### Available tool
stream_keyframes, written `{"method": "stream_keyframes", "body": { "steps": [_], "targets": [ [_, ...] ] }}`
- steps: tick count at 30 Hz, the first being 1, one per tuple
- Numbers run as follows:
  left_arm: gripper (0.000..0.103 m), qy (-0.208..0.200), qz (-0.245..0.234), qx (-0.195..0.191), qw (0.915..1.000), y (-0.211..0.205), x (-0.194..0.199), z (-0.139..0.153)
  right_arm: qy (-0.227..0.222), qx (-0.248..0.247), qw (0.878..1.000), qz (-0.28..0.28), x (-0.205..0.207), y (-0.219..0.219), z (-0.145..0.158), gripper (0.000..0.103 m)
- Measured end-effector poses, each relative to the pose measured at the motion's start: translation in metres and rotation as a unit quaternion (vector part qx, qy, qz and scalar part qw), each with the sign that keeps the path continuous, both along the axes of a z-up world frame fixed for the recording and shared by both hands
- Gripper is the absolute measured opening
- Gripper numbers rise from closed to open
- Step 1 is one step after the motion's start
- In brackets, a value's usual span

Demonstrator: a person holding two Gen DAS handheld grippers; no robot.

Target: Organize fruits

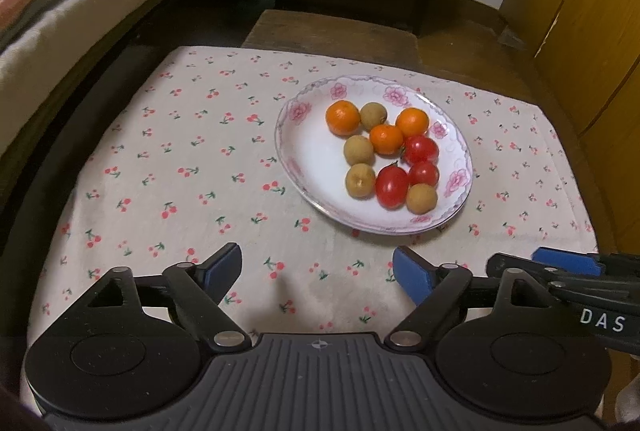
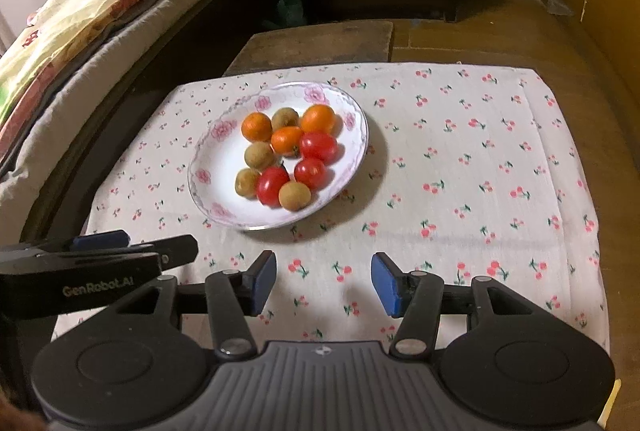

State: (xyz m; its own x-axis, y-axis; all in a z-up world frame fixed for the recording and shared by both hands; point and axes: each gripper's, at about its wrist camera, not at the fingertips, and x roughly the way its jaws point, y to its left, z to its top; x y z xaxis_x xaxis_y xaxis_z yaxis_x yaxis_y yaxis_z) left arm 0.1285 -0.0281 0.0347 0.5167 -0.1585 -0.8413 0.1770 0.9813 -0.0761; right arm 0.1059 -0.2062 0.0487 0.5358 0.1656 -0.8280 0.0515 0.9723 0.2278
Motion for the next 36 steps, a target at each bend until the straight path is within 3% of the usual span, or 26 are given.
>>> {"method": "stream_keyframes", "body": {
  "steps": [8, 12, 19, 36],
  "targets": [
    [0.099, -0.018, 0.0, 0.039, 0.9991, -0.003, -0.015, -0.003, 0.005, 0.0, 1.0, -0.001, -0.012, 0.001, -0.003, 0.053],
    [0.103, -0.019, 0.007, 0.039, 0.9991, 0.0, -0.02, -0.003, 0.005, -0.001, 1.0, -0.004, -0.017, 0.002, -0.002, 0.053],
    [0.103, -0.025, 0.031, 0.032, 0.9987, 0.009, -0.029, -0.001, 0.008, -0.002, 1.0, -0.008, -0.028, 0.002, -0.004, 0.053],
    [0.103, -0.028, 0.012, 0.045, 0.9985, 0.005, -0.051, -0.004, 0.009, 0.001, 1.0, -0.004, -0.044, 0.007, -0.002, 0.054]
  ]
}}
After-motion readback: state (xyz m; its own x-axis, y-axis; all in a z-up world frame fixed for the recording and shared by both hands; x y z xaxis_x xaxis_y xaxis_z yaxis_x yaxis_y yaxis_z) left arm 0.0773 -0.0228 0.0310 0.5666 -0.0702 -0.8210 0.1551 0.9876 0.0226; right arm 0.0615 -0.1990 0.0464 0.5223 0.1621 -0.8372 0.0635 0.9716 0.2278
